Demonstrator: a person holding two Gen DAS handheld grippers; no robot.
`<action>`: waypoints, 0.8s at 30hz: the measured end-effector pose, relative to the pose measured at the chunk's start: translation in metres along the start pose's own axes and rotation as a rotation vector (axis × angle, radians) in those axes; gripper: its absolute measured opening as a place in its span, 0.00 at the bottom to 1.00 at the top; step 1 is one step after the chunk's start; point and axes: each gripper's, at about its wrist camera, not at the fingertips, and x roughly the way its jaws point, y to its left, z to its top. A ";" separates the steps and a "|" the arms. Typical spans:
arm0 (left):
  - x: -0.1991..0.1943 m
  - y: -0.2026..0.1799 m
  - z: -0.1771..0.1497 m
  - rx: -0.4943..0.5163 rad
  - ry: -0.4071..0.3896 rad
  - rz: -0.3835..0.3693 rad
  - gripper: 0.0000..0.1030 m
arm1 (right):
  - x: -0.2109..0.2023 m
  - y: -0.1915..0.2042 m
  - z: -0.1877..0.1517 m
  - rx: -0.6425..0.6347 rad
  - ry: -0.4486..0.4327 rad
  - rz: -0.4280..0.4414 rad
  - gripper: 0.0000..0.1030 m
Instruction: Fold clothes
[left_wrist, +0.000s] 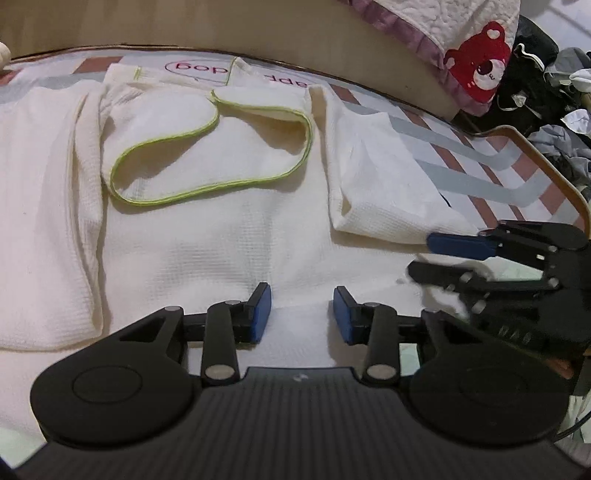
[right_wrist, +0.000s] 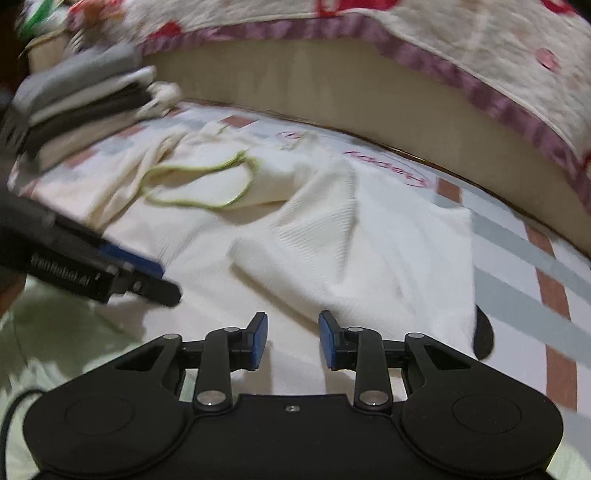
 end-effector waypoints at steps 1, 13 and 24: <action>-0.005 -0.001 0.000 0.007 -0.008 0.004 0.37 | 0.001 0.001 -0.001 -0.009 0.005 0.000 0.38; -0.083 0.056 0.023 0.325 -0.071 0.311 0.82 | 0.036 -0.003 0.015 -0.201 0.014 -0.091 0.55; -0.030 0.104 0.035 0.219 -0.014 0.323 0.41 | 0.047 -0.057 0.021 0.215 -0.079 0.095 0.10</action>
